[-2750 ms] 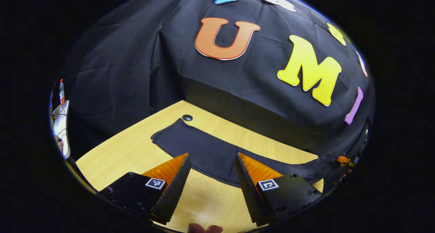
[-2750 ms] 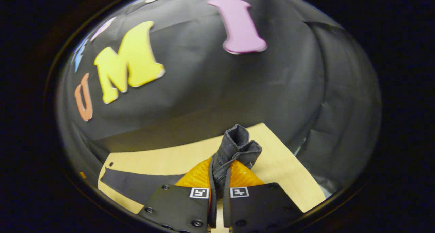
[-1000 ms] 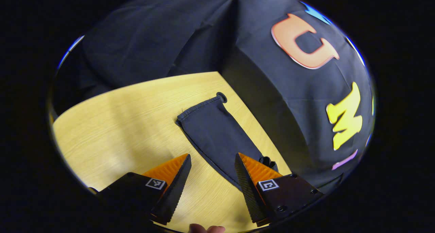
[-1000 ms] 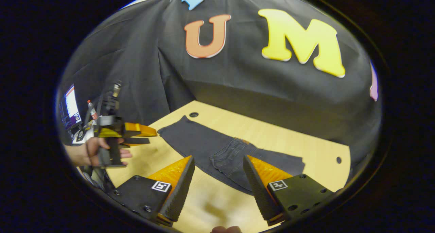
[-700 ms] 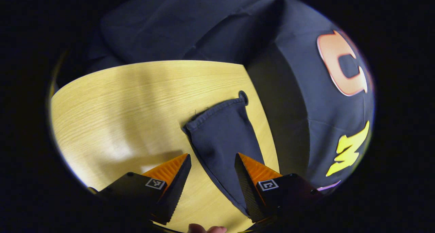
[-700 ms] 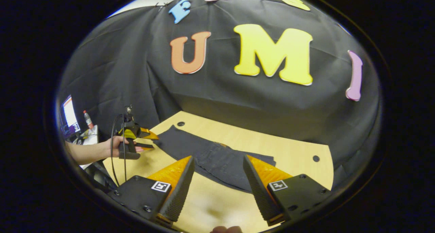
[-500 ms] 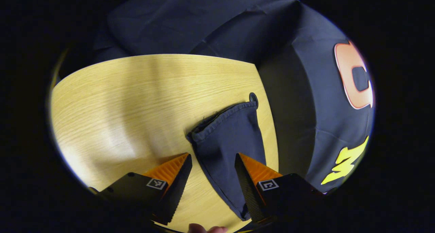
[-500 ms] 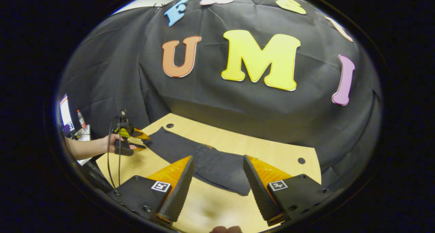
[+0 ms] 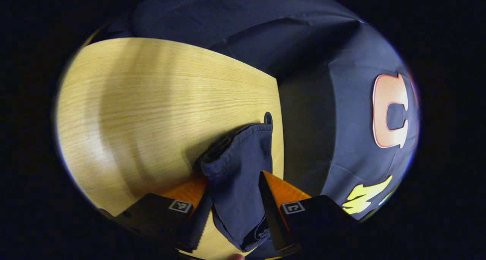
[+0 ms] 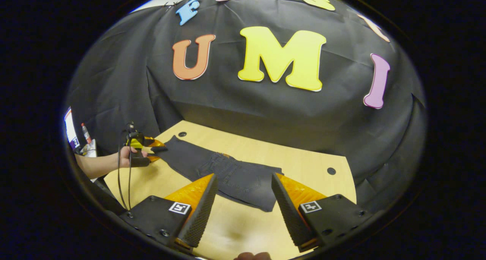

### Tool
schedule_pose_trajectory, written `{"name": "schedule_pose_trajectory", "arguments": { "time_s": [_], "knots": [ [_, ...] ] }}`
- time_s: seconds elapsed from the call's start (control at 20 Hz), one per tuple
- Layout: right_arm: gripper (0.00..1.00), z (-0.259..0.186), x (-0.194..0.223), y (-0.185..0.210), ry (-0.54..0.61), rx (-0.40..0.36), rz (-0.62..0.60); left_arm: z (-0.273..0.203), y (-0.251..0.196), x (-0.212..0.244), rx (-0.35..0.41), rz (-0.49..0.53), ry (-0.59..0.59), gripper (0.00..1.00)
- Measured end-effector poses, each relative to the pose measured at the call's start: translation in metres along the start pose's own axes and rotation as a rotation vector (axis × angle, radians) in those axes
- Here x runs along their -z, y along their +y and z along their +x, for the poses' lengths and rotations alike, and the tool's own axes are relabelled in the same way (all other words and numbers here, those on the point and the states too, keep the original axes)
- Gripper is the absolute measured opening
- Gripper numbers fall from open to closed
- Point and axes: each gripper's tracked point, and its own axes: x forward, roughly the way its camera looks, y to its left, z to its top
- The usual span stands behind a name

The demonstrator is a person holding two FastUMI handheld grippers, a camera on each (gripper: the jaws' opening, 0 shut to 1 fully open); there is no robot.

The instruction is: Grasp the waist and the cuffs of the jeans and fold them to make the two legs overlap; first hold the waist and fold one-third of the jeans toward the cuffs, then hold the cuffs and fold the remaining one-third in the same direction to finish folding.

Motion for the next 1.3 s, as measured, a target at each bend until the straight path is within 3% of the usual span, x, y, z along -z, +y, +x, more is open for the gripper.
{"name": "schedule_pose_trajectory", "arguments": {
  "time_s": [0.05,0.15,0.2,0.35,0.4,0.45,0.6,0.65,1.0,1.3],
  "knots": [
    [0.85,-0.003,0.001,-0.003,0.000,0.006,0.007,0.005,0.002,-0.001,-0.012,0.002,-0.008,0.41],
    [0.89,-0.008,0.000,-0.009,-0.010,0.021,0.031,0.003,0.011,-0.002,-0.035,0.014,-0.011,0.17],
    [0.89,-0.012,-0.001,-0.015,-0.017,0.033,0.044,0.003,0.011,-0.002,-0.040,0.021,-0.013,0.25],
    [0.89,-0.026,0.003,-0.031,-0.025,0.066,0.065,0.005,0.013,-0.002,-0.049,0.064,-0.020,0.15],
    [0.94,-0.031,0.006,-0.037,-0.027,0.079,0.065,0.004,0.012,-0.001,-0.051,0.079,-0.023,0.13],
    [0.89,-0.036,0.007,-0.042,-0.028,0.090,0.064,0.003,0.011,-0.001,-0.053,0.093,-0.024,0.10],
    [0.89,-0.050,0.013,-0.054,-0.037,0.128,0.053,0.001,0.005,0.000,-0.053,0.135,-0.025,0.06],
    [0.96,-0.054,0.014,-0.056,-0.040,0.132,0.054,-0.004,-0.003,0.001,-0.040,0.156,-0.028,0.06],
    [0.94,-0.083,0.002,-0.070,-0.108,0.153,0.086,-0.045,-0.112,0.042,0.114,0.508,-0.076,0.04],
    [0.97,-0.118,-0.001,-0.094,-0.166,0.192,0.131,-0.074,-0.203,0.147,0.253,0.741,-0.050,0.04]
  ]
}}
